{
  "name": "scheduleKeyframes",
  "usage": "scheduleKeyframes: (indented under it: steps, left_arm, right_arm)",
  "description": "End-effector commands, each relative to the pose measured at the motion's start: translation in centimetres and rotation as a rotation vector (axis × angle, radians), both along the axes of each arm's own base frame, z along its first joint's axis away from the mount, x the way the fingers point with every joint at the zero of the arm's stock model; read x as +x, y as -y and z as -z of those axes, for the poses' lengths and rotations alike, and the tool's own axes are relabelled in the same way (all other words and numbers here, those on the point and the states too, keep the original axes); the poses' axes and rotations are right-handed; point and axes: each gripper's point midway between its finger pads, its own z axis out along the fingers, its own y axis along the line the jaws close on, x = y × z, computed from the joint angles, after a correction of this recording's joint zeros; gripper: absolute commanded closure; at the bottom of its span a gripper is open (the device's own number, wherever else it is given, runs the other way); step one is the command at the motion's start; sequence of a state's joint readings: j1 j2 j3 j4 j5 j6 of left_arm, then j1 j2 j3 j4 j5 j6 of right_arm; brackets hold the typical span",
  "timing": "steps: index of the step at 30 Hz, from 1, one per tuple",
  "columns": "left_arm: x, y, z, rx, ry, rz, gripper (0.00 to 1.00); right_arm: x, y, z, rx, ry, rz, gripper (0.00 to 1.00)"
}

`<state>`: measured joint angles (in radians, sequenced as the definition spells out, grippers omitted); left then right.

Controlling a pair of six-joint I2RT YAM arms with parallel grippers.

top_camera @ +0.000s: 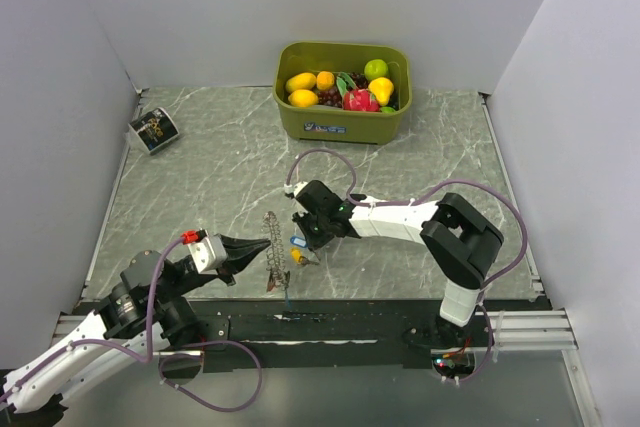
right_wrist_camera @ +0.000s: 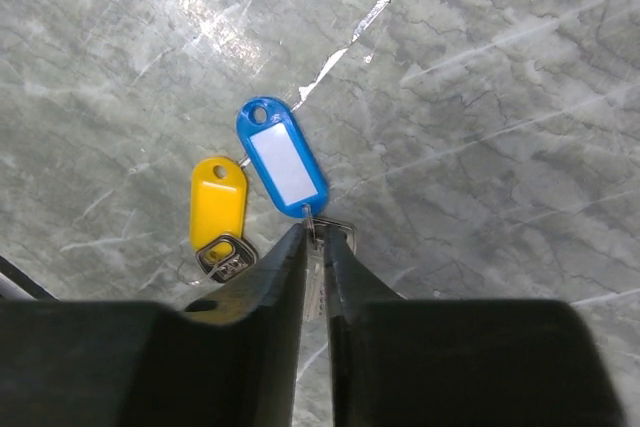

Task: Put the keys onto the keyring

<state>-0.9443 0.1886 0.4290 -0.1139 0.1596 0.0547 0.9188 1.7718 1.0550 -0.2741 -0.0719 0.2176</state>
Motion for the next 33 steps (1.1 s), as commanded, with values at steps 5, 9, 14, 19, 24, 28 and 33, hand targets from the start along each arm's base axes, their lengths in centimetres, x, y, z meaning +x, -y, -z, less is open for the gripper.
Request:
scheduleKeyframes:
  steps: [5, 9, 14, 19, 24, 28, 33]
  left_arm:
    - [-0.2, -0.2, -2.8, -0.087, 0.042, -0.001, 0.99]
    - [-0.2, -0.4, -2.9, -0.097, 0.045, -0.008, 0.99]
    - [-0.2, -0.4, -2.9, -0.094, 0.048, -0.006, 0.99]
    - [-0.2, -0.2, -2.8, -0.087, 0.048, 0.001, 0.99]
    - [-0.4, 0.0, -2.8, -0.085, 0.051, 0.016, 0.99]
    - [-0.3, 0.1, -2.7, -0.076, 0.049, 0.017, 0.99]
    - [-0.3, 1.0, -2.0, -0.043, 0.046, 0.045, 0.99]
  right_arm:
    - [0.8, -1.6, -1.1, 0.054, 0.037, -0.01, 1.0]
    - [0.8, -1.5, -2.3, 0.082, 0.069, -0.023, 1.0]
    - [1.0, -0.6, -3.9, 0.091, 0.113, -0.021, 1.0]
    - [1.1, 0.8, -6.2, 0.105, 0.166, -0.001, 1.0]
    - [0.8, 2.0, -9.1, 0.154, 0.238, -0.019, 1.0]
    - [0.4, 3.0, -11.9, 0.19, 0.3, -0.054, 1.0]
    - [-0.9, 4.8, -16.1, 0.291, 0.454, -0.14, 1.0]
